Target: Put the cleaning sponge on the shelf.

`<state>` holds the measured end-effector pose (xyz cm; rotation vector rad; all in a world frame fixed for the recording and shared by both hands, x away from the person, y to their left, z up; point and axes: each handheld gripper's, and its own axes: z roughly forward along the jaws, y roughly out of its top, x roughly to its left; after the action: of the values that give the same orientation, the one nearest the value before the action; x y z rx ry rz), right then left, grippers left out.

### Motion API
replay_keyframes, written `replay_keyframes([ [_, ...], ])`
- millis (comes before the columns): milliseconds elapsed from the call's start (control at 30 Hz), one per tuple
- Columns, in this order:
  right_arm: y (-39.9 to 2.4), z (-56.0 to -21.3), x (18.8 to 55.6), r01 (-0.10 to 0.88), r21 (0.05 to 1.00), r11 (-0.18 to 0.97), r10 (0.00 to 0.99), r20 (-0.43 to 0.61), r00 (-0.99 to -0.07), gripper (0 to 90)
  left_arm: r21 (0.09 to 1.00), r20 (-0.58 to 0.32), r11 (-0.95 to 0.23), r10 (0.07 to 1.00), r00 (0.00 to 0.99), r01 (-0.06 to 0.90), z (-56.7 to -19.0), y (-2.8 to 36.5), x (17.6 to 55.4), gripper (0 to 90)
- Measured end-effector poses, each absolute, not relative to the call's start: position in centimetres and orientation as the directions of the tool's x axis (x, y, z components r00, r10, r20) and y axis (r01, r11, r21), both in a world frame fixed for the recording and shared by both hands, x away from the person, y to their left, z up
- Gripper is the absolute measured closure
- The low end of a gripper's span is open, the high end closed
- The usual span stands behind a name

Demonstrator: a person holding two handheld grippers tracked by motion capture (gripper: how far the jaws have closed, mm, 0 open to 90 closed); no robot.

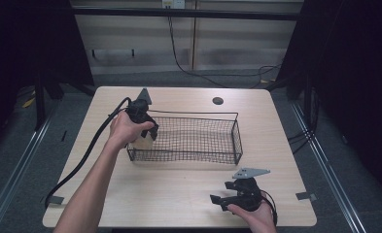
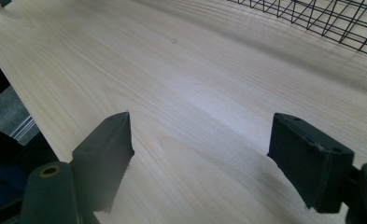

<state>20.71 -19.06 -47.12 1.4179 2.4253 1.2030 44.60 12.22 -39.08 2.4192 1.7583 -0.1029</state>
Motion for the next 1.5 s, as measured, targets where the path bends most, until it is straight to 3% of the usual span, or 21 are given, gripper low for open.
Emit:
replay_keyframes([
  [1500,-19.1,-47.0,20.7,0.701,0.665,0.259,0.764,0.303,-0.57,21.4,-0.019,-0.052,-0.267,0.963,0.265,0.964,-43.5,10.6,45.0,27.1],
])
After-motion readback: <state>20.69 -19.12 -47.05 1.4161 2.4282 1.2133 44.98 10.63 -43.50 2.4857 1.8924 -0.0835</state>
